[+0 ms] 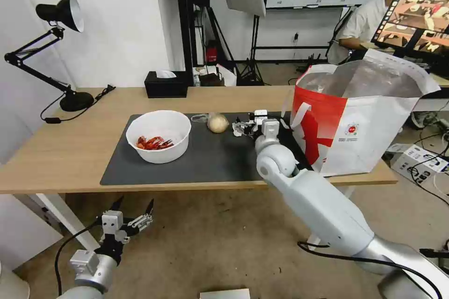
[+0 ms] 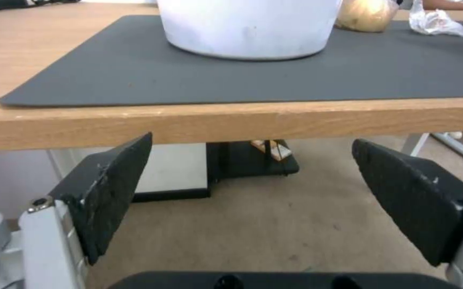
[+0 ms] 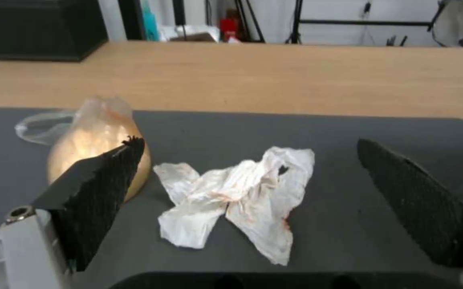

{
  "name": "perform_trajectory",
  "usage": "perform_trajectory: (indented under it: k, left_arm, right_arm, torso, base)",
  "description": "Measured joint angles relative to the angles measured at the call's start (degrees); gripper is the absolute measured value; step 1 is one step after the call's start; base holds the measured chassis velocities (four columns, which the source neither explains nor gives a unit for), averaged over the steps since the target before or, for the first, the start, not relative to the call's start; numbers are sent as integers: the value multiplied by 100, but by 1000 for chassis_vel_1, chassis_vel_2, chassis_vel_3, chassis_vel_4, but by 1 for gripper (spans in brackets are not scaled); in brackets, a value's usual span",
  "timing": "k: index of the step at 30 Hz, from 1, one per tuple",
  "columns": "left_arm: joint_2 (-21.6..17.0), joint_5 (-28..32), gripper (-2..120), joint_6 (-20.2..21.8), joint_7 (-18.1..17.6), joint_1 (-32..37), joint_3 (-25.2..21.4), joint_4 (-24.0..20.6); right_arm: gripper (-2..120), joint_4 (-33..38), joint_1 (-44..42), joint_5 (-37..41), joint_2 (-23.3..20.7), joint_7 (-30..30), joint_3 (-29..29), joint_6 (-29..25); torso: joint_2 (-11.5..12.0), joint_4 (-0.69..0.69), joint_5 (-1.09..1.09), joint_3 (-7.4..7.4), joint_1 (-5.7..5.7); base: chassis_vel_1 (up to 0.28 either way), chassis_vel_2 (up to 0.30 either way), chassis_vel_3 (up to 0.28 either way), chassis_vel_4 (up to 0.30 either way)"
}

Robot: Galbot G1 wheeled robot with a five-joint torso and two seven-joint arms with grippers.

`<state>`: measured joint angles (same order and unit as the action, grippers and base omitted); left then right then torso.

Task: Pick up the trash from the table and place it into the takeout bag.

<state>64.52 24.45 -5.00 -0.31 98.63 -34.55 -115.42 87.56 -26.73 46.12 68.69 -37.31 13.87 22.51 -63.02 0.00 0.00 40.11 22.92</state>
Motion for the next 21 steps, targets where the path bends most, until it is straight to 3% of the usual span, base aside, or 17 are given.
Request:
perform_trajectory:
  k: [21]
  left_arm:
    - [-138,112,100,-5,-2,-204,153,172]
  right_arm:
    - [100,-1424,545,48,675,41,44,492]
  torso:
    - [0,0,0,0,0]
  base:
    - [0,0,0,0]
